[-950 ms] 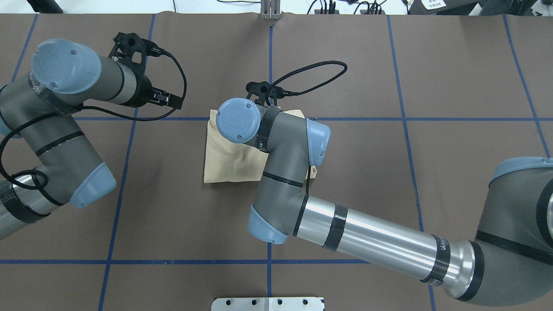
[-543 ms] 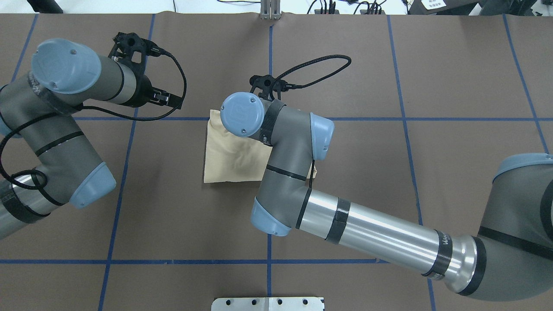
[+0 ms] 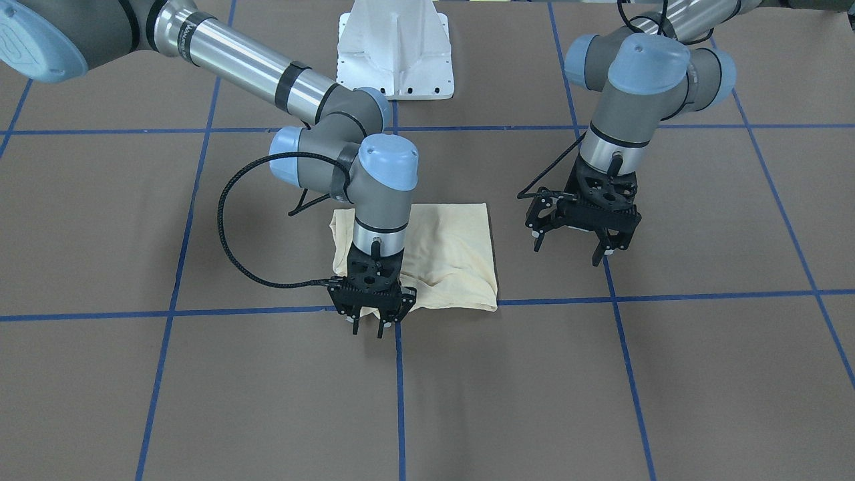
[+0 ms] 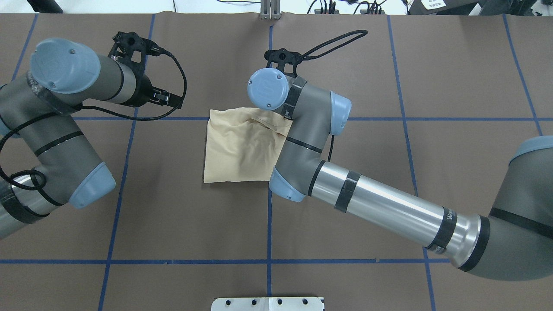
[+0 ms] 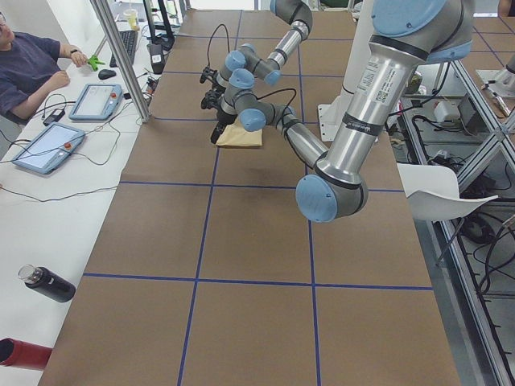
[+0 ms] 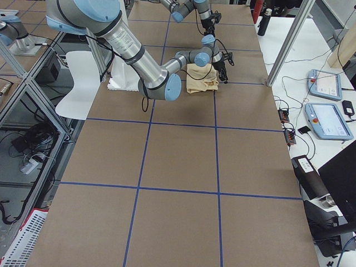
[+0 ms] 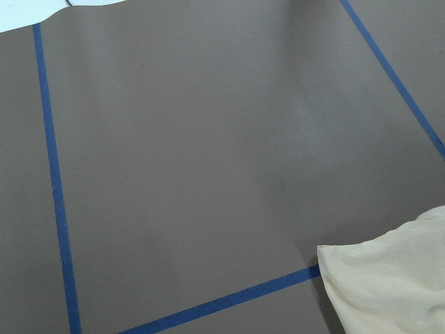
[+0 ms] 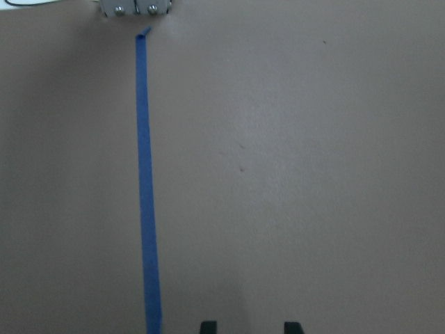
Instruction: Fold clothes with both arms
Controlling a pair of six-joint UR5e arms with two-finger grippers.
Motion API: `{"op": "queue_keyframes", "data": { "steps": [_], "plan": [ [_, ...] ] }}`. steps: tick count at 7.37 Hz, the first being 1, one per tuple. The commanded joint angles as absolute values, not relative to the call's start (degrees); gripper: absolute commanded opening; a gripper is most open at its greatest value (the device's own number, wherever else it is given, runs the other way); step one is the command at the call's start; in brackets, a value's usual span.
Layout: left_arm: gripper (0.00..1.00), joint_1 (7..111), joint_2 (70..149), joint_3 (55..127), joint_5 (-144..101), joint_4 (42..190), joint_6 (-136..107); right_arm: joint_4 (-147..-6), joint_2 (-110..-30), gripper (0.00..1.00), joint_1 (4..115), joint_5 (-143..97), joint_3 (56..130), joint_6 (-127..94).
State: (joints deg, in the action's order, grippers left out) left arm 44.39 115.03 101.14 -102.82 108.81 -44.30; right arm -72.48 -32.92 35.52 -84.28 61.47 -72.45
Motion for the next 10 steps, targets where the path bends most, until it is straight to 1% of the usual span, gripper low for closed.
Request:
{"op": "queue_keyframes", "data": {
  "steps": [1,2,3,4,5,6,7,8,10],
  "plan": [
    [1.0,44.4,115.0,102.0,-102.8,108.6,-44.3,-74.7,-33.0,0.97,39.0,-93.5,65.7,-71.1],
    [1.0,44.4,115.0,103.3,-102.8,108.0,-44.3,-81.0,-34.6,0.99,40.7,-97.9,72.6,-68.8],
    [1.0,44.4,113.0,105.4,-102.8,107.8,-44.2,-86.1,-40.0,1.0,43.3,-103.1,82.5,-64.9],
    [1.0,44.5,110.0,109.0,-102.8,107.0,-43.7,-88.5,-48.7,1.0,45.9,-107.1,93.1,-59.3],
    [1.0,45.0,106.8,114.3,-102.8,103.5,-43.1,-89.4,-57.3,1.0,49.2,-109.7,101.8,-53.4],
    [1.0,45.7,103.4,119.7,-102.8,99.4,-41.2,-89.3,-64.9,1.0,53.0,-113.7,107.1,-46.6],
    [1.0,48.1,99.4,123.4,-103.0,98.2,-36.7,-88.9,-71.7,1.0,57.0,-116.9,110.4,-39.8],
    [1.0,51.3,95.7,125.2,-104.0,98.2,-32.0,-88.4,-79.5,1.0,61.4,-119.2,112.6,-30.9],
    [1.0,59.7,92.3,124.8,-110.5,98.3,-19.1,-88.5,-91.3,1.0,73.6,-125.7,112.7,-10.7]
  ]
}}
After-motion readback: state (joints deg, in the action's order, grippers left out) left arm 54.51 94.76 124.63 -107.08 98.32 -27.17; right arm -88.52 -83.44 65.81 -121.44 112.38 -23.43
